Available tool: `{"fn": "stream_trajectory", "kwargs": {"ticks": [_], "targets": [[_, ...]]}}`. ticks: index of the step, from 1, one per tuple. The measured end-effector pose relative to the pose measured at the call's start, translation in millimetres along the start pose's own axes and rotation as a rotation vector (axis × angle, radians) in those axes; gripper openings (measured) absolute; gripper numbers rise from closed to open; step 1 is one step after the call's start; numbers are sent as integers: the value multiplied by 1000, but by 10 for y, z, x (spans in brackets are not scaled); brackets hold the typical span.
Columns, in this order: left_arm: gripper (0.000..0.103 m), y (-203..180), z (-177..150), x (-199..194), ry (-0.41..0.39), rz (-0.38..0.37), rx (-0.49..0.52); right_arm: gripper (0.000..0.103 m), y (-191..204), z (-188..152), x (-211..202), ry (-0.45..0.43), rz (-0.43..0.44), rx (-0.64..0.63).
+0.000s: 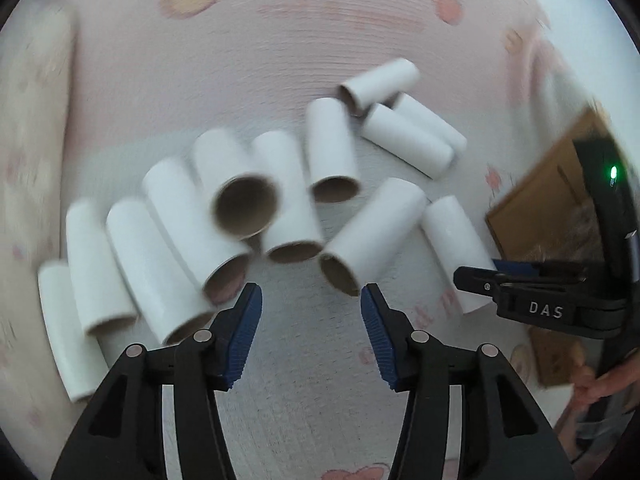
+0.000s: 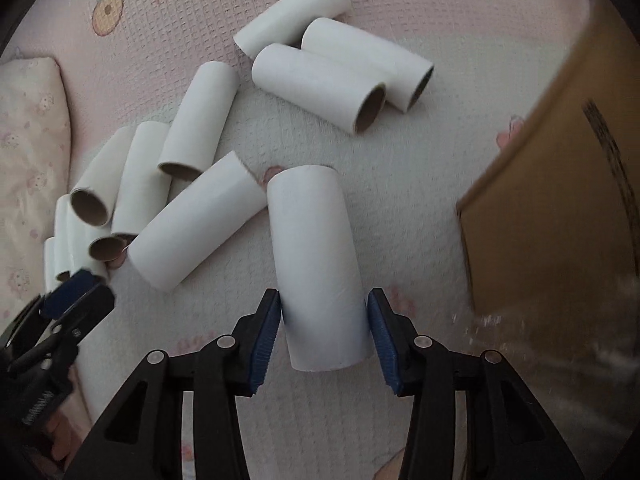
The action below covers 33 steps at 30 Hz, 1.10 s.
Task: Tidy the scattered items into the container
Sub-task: 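Move the right gripper over a white cardboard tube and close on it, then lift the white tube with the right gripper and carry it toward the box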
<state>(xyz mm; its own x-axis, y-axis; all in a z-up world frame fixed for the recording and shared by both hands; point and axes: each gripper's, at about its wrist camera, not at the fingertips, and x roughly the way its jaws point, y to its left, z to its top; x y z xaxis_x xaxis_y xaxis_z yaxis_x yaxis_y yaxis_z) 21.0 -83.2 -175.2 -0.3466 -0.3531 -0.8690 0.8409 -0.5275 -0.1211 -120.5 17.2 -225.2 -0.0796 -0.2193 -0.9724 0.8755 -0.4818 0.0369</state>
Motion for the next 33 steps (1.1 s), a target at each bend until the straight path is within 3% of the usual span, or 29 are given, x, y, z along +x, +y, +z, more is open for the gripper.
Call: {"fn": "stream_trajectory", "kwargs": {"ticks": [5, 9, 15, 18, 24, 33], "targets": [[56, -231, 122, 18, 4, 1, 138, 45, -36, -79, -149, 2, 48, -22], [56, -356, 260, 62, 36, -19, 211, 48, -5, -82, -228, 0, -17, -102], [56, -458, 394, 333, 153, -35, 306, 49, -77, -72, -204, 23, -18, -94], [56, -462, 449, 474, 180, -10, 310, 49, 32, -158, -203, 29, -20, -92], [54, -414, 512, 727, 252, -37, 265, 49, -5, -111, -124, 56, -3, -118], [50, -371, 329, 625, 265, 27, 170, 49, -91, -126, -11, 110, 8, -103]]}}
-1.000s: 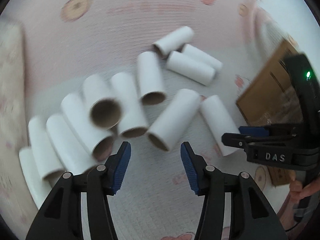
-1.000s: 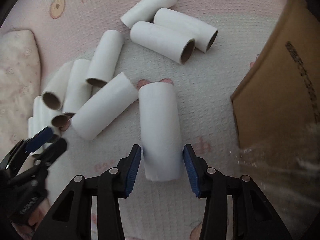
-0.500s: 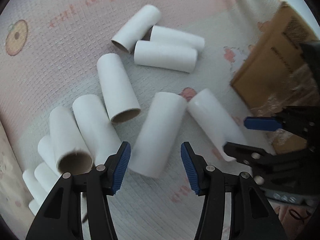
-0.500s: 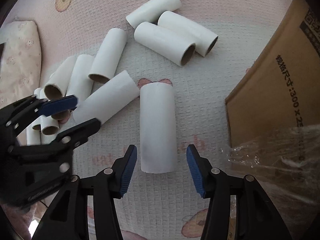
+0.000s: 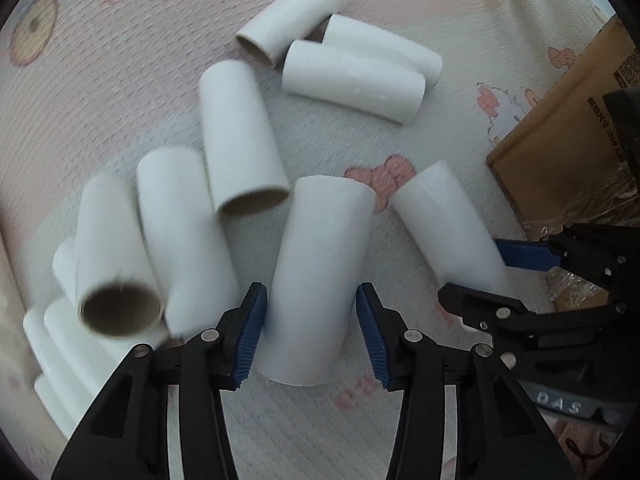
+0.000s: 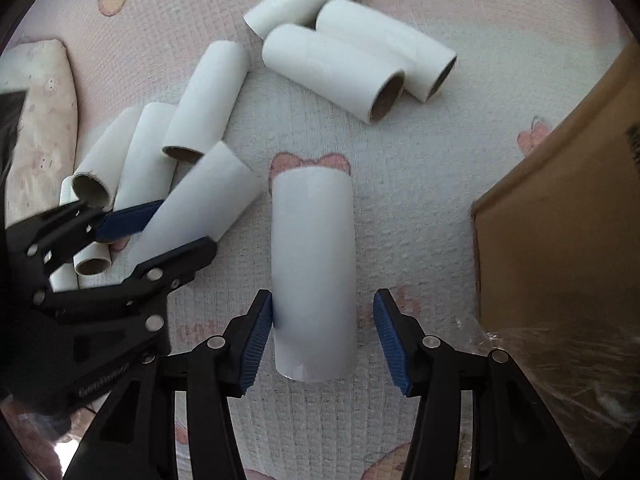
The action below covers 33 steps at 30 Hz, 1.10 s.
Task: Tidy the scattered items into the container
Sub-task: 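Lift the white tube with the right gripper and carry it toward the box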
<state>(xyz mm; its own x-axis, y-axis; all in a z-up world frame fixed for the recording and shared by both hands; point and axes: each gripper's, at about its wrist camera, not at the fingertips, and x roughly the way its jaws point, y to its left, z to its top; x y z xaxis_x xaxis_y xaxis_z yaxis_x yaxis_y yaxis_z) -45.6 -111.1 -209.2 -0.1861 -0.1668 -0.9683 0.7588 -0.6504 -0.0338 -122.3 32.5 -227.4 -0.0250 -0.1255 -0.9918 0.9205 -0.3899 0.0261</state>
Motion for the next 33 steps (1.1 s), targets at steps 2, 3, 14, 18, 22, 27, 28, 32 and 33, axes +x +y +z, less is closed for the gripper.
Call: {"fn": "stream_trajectory", "kwargs": {"ticks": [2, 3, 14, 18, 22, 27, 28, 32, 33], "targets": [[50, 35, -66, -15, 26, 7, -52, 41, -23, -37, 35, 35, 14, 16], [50, 56, -101, -24, 38, 11, -78, 41, -35, -67, 38, 44, 26, 28], [50, 295, -507, -83, 166, -39, -334, 41, 65, -399, -60, 132, -27, -37], [52, 254, -465, -77, 182, -1, -278, 43, 121, -372, -88, 131, -42, -51], [52, 250, -438, -71, 179, 6, -264, 48, 170, -309, -96, 125, -61, -72], [52, 324, -471, -11, 181, -29, -309, 48, 202, -242, -25, 142, -71, -78], [52, 333, -485, -4, 180, -34, -315, 48, 206, -236, -10, 146, -71, -76], [51, 338, -567, -27, 163, -36, -321, 48, 247, -239, 35, 152, -86, -89], [50, 328, -589, -38, 159, -30, -312, 48, 259, -250, 23, 147, -88, -94]]}}
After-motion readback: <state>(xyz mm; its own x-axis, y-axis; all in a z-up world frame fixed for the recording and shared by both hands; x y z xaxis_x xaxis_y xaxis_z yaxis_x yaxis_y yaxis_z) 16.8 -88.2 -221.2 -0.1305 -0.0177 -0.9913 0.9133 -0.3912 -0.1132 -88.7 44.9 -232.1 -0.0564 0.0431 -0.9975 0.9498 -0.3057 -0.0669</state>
